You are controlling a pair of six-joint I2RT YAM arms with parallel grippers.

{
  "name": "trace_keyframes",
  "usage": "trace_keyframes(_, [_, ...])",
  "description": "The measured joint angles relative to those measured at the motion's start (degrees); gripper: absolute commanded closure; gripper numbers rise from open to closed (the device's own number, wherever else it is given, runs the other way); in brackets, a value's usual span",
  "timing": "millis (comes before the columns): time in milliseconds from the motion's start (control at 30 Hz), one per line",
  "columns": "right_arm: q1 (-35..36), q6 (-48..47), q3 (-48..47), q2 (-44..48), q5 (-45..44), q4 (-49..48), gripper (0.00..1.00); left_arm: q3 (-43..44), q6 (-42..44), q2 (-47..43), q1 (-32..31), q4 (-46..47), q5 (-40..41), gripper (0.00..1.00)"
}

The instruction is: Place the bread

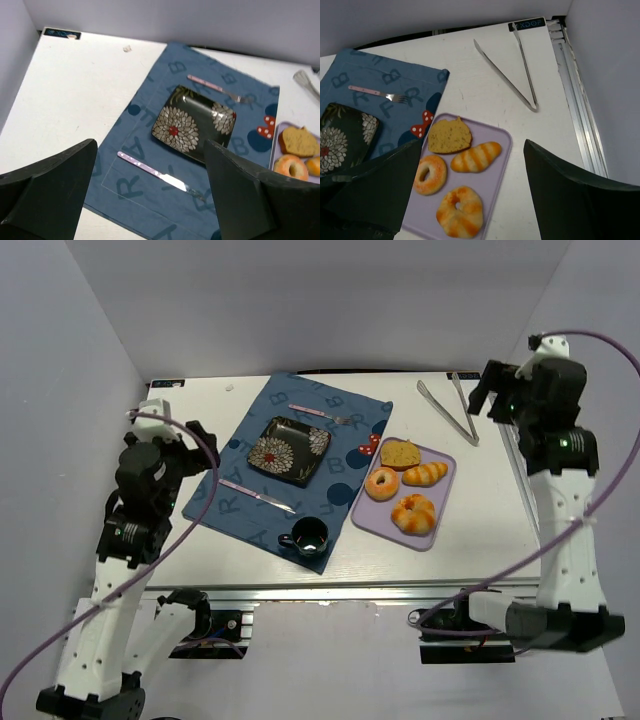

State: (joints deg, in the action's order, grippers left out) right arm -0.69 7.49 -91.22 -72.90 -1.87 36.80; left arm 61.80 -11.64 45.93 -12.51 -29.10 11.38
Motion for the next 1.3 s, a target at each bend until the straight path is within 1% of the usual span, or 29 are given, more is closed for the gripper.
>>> trace_keyframes(67, [-0.04, -0.11, 3.21, 4.50, -0.48, 0.98, 0.11, -1.79, -1.07, -2.49, 0.00, 1.11, 1.40, 0.02])
trace_keyframes(133, [-0.11, -0.85, 5.05, 6.23, 0.55, 0.90, 0.11, -2.12, -2.29, -2.86, 0.00, 1.88, 2.32, 0.02])
trace_keyframes(200, [-0.22, -2.36, 7.13, 5.57, 3.67, -1.90, 0.11, -1.90, -3.08, -0.85, 0.00, 3.10, 2.38, 0.02])
trace_keyframes(267, [-0.46, -4.13, 7.19, 1.38, 5.81, -4.11, 0.11, -1.73, -3.56, 2.49, 0.00, 4.22, 2.34, 0.02])
trace_keyframes(367, [-1.62, -8.15, 0.52, -11.43, 8.37, -6.73, 0.11, -1.62, -4.55, 8.81, 0.00, 5.09, 2.49, 0.02])
trace_keyframes(400, [-2.54, -9.70, -2.75, -18.16, 9.68, -8.28, 0.11, -1.62, -4.83, 10.78, 0.00, 5.42, 2.56, 0.02])
trace_keyframes(500, [-5.53, -12.85, -15.02, -36.59, 13.03, -8.90, 0.11, -1.51, -5.68, 14.88, 0.00, 6.67, 2.60, 0.02])
trace_keyframes(600, [-8.00, -15.41, -27.52, -51.36, 14.95, -7.21, 0.11, -0.55, -6.54, 16.70, 0.00, 7.54, 2.91, 0.02])
trace_keyframes(667, [-9.22, -16.68, -33.90, -58.36, 15.96, -6.75, 0.11, 0.50, -7.10, 17.66, 0.00, 8.33, 3.06, 0.02])
trace_keyframes(700, [-9.70, -17.16, -35.23, -60.28, 16.41, -6.95, 0.11, 0.94, -7.37, 18.18, 0.00, 8.68, 3.08, 0.02])
trace_keyframes(767, [-10.73, -18.14, -35.41, -62.29, 17.70, -7.21, 0.11, 1.27, -7.80, 19.02, 0.00, 9.05, 3.13, 0.02])
trace_keyframes(933, [-12.31, -20.98, -34.10, -63.04, 20.63, -8.76, 0.11, 1.27, -8.61, 20.76, 0.00, 8.85, 3.15, 0.02])
trace_keyframes(1100, [-12.33, -24.09, -32.24, -63.65, 21.79, -10.54, 0.11, 1.27, -9.03, 20.94, 0.00, 8.57, 3.19, 0.02])
trace_keyframes(1300, [-12.04, -25.86, -32.17, -66.77, 22.38, -11.80, 0.11, 1.27, -9.44, 21.90, -0.04, 8.57, 3.19, 0.02])
